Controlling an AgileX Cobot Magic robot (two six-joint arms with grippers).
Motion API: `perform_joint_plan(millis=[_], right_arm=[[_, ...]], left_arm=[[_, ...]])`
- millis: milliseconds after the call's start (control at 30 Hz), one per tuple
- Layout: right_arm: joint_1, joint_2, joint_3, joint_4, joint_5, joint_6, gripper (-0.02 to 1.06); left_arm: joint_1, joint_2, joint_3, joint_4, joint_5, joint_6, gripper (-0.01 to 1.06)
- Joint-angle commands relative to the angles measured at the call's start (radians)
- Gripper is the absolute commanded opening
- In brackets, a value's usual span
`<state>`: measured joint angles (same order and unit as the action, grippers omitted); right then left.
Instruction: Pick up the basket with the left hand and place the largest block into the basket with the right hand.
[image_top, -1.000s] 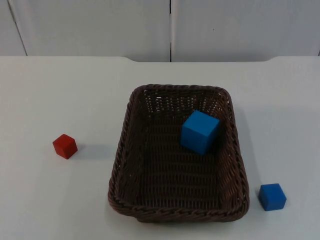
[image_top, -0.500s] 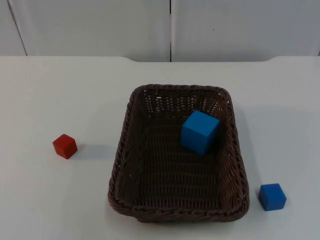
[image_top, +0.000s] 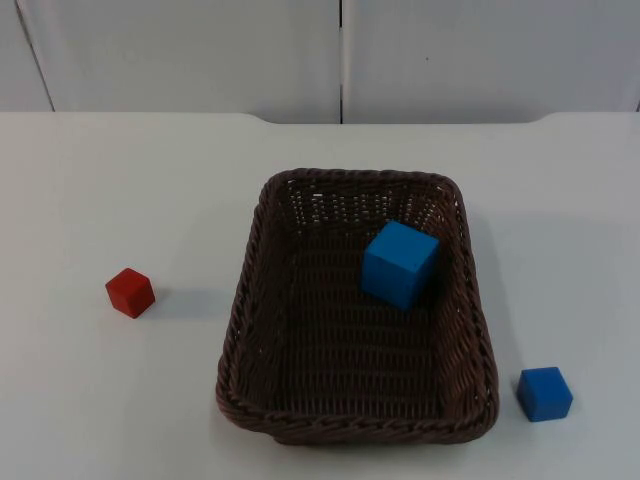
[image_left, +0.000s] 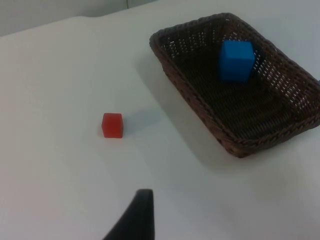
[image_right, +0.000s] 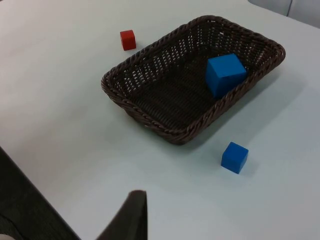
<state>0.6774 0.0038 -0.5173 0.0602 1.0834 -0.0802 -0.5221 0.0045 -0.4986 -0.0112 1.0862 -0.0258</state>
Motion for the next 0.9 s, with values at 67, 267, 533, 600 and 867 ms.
perform_joint_plan(millis=[67, 267, 533, 600, 867], right_arm=[[0.005, -0.004, 0.001, -0.005, -0.002, 0.002, 1.05], [0.005, -0.004, 0.001, -0.005, -0.002, 0.002, 1.05], [0.005, -0.004, 0.001, -0.003, -0.002, 0.014, 1.05], [0.005, -0.004, 0.001, -0.003, -0.002, 0.014, 1.05], [0.005, -0.004, 0.001, -0.003, -0.004, 0.014, 1.05]], left_arm=[[-0.006, -0.005, 0.005, 0.002, -0.012, -0.007, 1.05], [-0.006, -0.005, 0.005, 0.002, -0.012, -0.007, 1.05], [-0.006, -0.005, 0.005, 0.002, -0.012, -0.007, 1.05], [-0.006, -0.005, 0.005, 0.002, -0.012, -0.007, 1.05], [-0.006, -0.005, 0.005, 0.002, -0.012, -0.007, 1.05]])
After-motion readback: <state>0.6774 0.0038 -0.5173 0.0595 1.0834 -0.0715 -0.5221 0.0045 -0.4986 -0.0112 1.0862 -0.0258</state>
